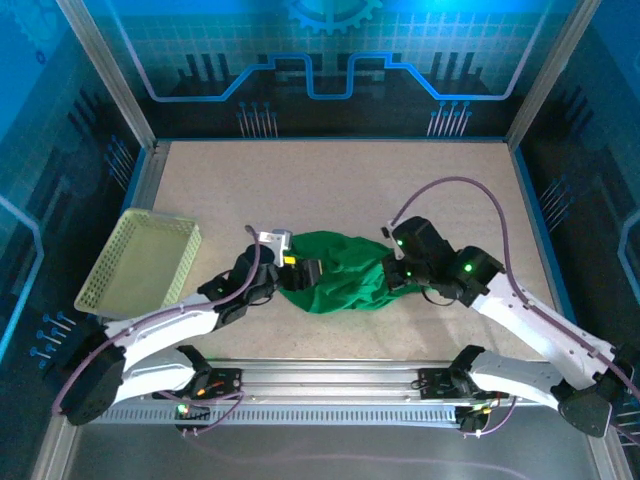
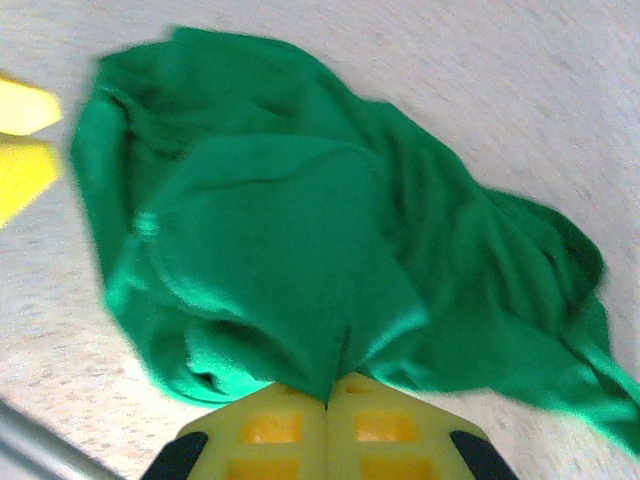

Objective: Fold the inside-out t-shirt

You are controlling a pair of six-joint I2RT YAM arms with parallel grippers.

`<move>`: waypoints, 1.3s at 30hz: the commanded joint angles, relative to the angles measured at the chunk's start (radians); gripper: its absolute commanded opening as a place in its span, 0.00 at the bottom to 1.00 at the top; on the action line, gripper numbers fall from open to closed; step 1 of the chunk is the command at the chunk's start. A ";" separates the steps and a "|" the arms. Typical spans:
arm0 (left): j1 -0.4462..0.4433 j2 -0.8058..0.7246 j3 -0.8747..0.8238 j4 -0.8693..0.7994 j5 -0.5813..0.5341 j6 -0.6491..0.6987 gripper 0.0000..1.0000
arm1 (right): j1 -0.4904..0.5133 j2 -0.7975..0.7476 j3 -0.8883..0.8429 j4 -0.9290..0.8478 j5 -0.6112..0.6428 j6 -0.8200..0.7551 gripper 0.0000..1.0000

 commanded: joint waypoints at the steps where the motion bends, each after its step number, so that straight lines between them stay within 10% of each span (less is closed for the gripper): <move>1: 0.003 0.102 0.079 -0.086 0.042 -0.034 0.81 | -0.079 -0.067 -0.079 -0.114 0.086 0.129 0.00; 10: -0.059 0.298 0.180 -0.059 0.110 -0.056 0.76 | -0.200 -0.194 -0.326 -0.032 -0.091 0.263 0.00; 39: -0.068 0.501 0.331 0.104 0.163 -0.103 0.46 | -0.226 -0.202 -0.368 0.001 -0.097 0.254 0.00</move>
